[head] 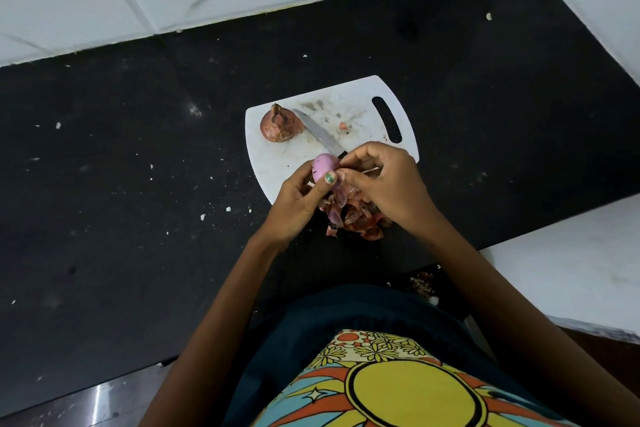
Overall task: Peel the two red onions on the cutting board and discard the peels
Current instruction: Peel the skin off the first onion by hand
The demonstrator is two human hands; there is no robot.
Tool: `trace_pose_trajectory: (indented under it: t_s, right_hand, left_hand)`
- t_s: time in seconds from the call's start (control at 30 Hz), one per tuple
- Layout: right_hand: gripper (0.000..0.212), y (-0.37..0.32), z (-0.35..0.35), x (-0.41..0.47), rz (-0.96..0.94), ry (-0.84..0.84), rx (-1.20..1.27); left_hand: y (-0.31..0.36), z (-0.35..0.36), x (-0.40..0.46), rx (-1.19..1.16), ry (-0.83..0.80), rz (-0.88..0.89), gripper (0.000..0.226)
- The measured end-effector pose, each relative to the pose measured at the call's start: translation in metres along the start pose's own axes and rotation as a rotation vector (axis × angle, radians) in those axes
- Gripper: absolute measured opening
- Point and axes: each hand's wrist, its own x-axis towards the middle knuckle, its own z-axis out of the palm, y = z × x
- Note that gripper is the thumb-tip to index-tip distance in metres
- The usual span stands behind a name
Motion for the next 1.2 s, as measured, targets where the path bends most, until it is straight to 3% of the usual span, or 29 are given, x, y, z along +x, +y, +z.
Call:
trace_pose_trajectory:
  t_s: [0.4, 0.57, 0.77, 1.03, 1.2]
  right_hand:
    - [0.008, 0.002, -0.001, 0.002, 0.028, -0.010, 0.053]
    - [0.006, 0.007, 0.002, 0.007, 0.051, -0.091, 0.016]
    - [0.001, 0.013, 0.006, 0.005, -0.092, -0.155, -0.104]
    - [0.004, 0.023, 0.017, -0.003, -0.146, -0.038, -0.119]
    - [0.008, 0.026, 0.013, -0.004, -0.060, 0.010, 0.028]
  left_hand:
    - [-0.010, -0.004, 0.004, 0.054, 0.020, 0.031, 0.032]
    - [-0.005, 0.000, 0.004, 0.041, 0.001, -0.021, 0.021]
    - [-0.006, 0.005, 0.004, 0.008, 0.009, -0.041, 0.030]
    - [-0.014, 0.008, 0.007, -0.025, 0.023, -0.090, 0.042]
    - [-0.009, 0.005, 0.010, -0.116, 0.075, -0.150, 0.052]
